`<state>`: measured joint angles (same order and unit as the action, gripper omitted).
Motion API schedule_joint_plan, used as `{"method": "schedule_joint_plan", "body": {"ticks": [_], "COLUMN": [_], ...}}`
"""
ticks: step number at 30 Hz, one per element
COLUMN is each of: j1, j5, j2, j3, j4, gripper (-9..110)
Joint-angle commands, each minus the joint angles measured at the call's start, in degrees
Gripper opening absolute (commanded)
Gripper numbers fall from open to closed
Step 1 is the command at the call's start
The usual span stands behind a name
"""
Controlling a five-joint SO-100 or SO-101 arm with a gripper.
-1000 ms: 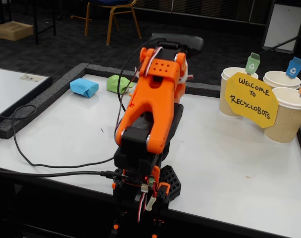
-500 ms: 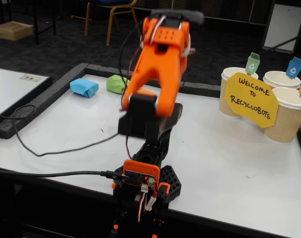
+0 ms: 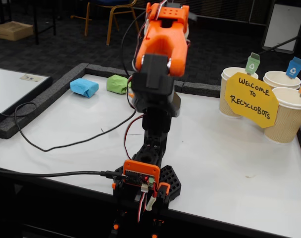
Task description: Sort rubbish by color.
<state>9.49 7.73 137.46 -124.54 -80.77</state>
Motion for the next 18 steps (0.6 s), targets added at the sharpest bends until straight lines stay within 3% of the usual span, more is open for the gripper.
{"method": "schedule_joint_plan", "body": {"ticks": [1, 18], "j1": [6.1, 26.5], "j5": [-0.2, -0.1], "j2": [-1.2, -1.6], "j3": [7.1, 21.2], "j4": [-0.1, -3.0], "gripper": [4, 4]}}
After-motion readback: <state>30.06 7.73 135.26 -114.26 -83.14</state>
